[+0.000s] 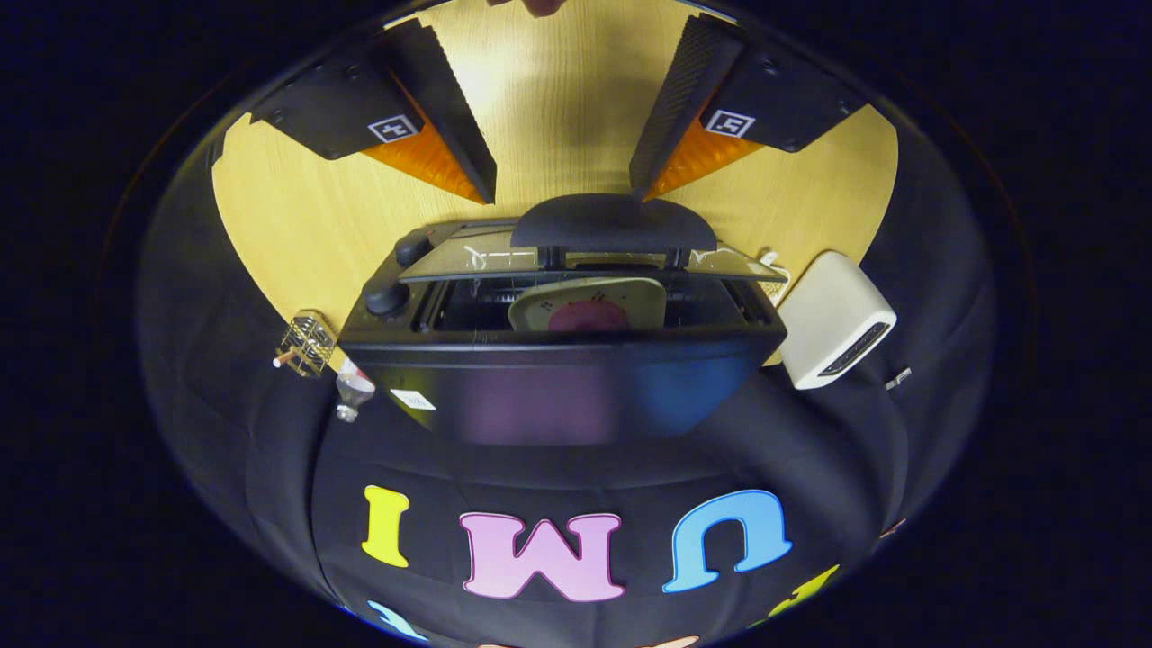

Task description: Open the toaster oven, put the food inside, and close the toaster oven door.

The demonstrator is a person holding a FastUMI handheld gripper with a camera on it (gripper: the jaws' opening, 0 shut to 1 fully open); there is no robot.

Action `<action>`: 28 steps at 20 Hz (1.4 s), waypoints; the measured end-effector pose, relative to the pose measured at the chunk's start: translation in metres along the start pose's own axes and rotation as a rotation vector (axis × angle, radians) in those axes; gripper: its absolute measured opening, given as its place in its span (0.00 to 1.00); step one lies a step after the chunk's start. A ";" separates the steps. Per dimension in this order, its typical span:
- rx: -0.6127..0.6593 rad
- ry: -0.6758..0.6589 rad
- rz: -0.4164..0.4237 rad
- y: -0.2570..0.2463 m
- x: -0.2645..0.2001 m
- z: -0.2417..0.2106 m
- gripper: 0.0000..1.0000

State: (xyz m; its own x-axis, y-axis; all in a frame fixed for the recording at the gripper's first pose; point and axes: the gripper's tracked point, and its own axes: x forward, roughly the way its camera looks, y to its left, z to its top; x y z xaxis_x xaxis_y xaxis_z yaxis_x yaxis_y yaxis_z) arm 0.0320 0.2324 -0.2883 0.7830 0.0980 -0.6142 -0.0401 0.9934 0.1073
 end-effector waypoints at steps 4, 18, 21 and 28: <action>-0.018 -0.064 -0.003 -0.009 -0.003 0.030 0.99; -0.001 -0.279 0.071 -0.051 -0.104 0.102 0.99; -0.020 -0.321 0.066 -0.072 -0.119 0.115 0.99; -0.083 -0.375 0.054 -0.117 -0.139 0.128 0.99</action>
State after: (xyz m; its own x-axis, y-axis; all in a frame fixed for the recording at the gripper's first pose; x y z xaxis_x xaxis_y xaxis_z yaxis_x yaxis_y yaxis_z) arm 0.0077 0.0947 -0.1153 0.9503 0.1367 -0.2796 -0.1252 0.9904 0.0587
